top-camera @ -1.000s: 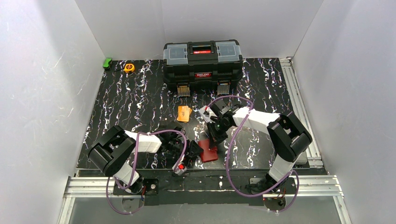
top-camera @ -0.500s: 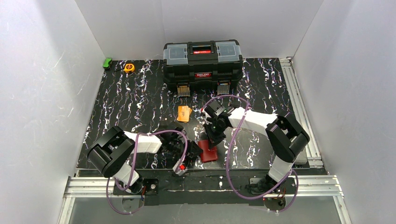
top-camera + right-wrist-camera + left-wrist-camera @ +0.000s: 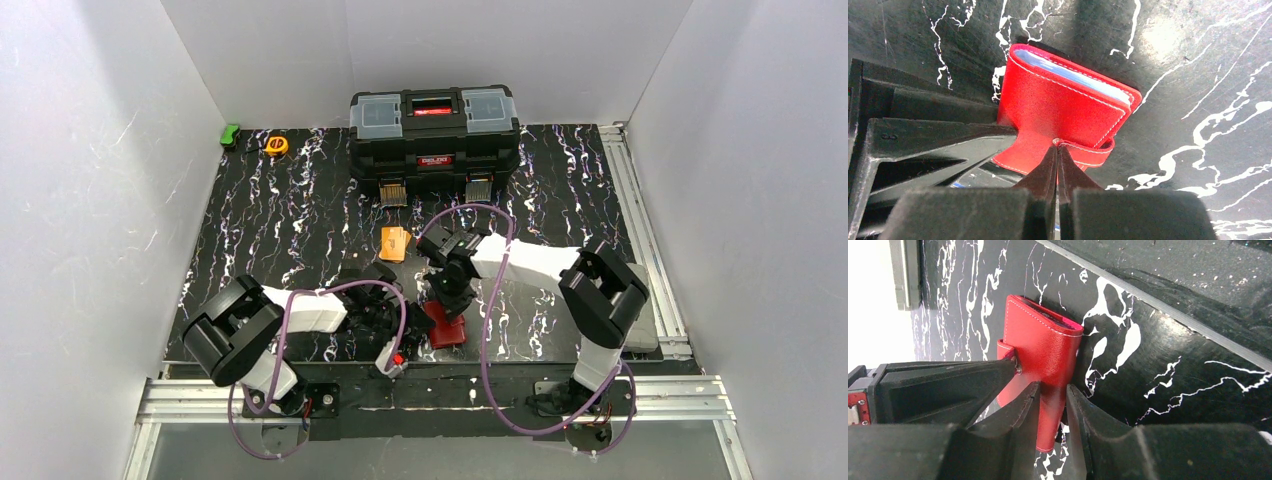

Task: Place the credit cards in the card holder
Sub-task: Close the card holder at the center of the board.

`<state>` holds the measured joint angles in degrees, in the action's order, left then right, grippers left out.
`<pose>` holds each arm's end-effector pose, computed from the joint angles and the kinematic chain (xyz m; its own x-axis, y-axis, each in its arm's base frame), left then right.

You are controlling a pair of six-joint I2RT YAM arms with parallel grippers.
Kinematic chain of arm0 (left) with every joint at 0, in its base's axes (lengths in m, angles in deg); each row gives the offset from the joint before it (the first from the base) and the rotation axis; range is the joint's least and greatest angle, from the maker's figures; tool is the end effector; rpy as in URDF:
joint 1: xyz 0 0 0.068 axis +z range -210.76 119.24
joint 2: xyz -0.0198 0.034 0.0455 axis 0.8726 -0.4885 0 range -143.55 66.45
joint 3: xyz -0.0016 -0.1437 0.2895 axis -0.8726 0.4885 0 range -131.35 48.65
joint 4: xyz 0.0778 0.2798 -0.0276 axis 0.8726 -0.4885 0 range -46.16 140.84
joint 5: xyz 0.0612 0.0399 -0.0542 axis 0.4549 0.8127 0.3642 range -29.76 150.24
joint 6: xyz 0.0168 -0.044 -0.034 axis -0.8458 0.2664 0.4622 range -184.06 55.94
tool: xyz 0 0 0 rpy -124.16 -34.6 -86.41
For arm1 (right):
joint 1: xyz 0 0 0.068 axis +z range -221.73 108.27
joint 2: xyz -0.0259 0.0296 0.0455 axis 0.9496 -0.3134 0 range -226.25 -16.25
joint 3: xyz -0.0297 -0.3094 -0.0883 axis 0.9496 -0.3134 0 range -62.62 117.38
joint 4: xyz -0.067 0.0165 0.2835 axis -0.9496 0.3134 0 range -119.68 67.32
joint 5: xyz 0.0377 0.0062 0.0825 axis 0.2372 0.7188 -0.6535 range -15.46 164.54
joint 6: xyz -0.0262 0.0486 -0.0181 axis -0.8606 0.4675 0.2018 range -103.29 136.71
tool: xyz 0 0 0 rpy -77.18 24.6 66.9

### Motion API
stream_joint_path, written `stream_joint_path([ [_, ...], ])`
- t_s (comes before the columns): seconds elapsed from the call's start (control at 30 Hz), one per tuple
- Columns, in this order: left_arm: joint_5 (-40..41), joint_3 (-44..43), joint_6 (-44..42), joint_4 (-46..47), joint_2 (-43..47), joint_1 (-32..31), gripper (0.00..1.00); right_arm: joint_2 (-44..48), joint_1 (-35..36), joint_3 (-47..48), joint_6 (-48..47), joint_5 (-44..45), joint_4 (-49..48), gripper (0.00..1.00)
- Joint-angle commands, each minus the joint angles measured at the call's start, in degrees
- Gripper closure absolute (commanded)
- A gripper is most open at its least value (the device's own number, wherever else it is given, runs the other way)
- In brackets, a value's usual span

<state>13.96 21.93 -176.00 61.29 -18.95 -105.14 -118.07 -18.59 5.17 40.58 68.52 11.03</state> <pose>0.1636 -0.2023 0.1461 0.9667 -0.0491 -0.2513 0.1854 -0.5426 0.8193 0.2234 0.3053 0.2058 -0.8579 -0.4733 -0.1998 -0.5085 0.8377 0.1991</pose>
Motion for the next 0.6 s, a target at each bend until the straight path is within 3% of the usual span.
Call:
stream_joint_path([
  [0.0,7.72,2.58,5.95,-3.48,-1.6,-1.28,0.74,-3.84,3.38,0.6,2.47,5.02,0.28,0.99],
  [0.23,10.51,4.49,3.31,-1.88,-1.39,-1.47,0.76,-2.78,4.03,1.87,3.93,8.85,0.96,0.99],
  [0.57,11.03,6.1,0.1,-2.15,-0.68,-1.45,0.78,5.59,-0.98,-5.28,7.28,2.26,-5.98,0.99],
])
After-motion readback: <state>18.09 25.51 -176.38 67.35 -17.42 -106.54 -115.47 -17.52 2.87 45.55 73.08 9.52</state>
